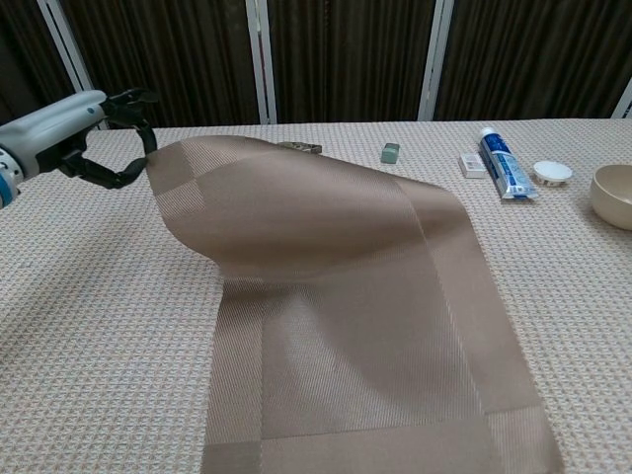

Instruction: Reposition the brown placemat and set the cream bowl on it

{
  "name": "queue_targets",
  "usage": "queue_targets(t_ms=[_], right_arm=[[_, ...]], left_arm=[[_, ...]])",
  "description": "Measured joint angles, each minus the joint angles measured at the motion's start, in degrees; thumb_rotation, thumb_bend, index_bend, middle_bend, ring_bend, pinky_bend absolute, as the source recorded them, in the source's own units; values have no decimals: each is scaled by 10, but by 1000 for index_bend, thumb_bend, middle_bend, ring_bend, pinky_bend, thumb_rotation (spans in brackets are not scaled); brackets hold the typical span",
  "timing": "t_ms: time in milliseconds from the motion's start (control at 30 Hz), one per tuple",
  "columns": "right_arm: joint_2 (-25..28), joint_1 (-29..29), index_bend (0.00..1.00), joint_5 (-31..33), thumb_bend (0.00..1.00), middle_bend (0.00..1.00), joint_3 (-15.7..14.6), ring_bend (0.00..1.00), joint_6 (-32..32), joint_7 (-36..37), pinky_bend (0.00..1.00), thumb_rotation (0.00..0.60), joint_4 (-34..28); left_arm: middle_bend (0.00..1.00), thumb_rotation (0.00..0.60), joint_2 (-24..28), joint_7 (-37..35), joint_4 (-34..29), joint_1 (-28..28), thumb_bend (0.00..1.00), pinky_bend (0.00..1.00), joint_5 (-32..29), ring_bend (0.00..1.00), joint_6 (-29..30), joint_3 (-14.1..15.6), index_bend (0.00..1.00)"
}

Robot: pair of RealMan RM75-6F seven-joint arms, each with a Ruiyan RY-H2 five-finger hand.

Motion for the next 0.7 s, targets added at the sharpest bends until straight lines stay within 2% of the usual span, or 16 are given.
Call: queue_targets(t_ms=[33,100,167,233,267,333,700], right_arm=[[0,0,26,0,0,0,0,0,0,-1,0,600,0],[-1,1,26,0,0,0,0,0,-1,-2,0,600,0],[-1,1,26,-1,0,0,-1,0,-1,-3,0,600,-1],[-2,1,26,-1,0,0,-1,0,-2,-5,0,600,-1],[-2,1,26,-1,0,0,-2,0,-2,-6,0,600,0],[-3,1,26,-2,0,0,-3,0,-3,-8,0,600,0],[-9,3,26,-6,0,0,-7,0,-6,-19,0,600,2]], left_arm=[[0,600,6,-8,6,5,519,0,-1,0,1,3,656],[0,600,13,-14,16,13,475,0,-4,0,3,8,535],[0,600,17,-19,27,23,300,0,-6,0,6,16,255],[0,600,21,-29,34,32,106,0,-6,0,10,23,58],[0,600,24,-33,36,35,34,0,-6,0,11,25,5],[0,600,32,-41,41,43,0,0,-6,0,15,31,0],[0,600,76,-65,23,66,0,0,13,0,73,31,0]])
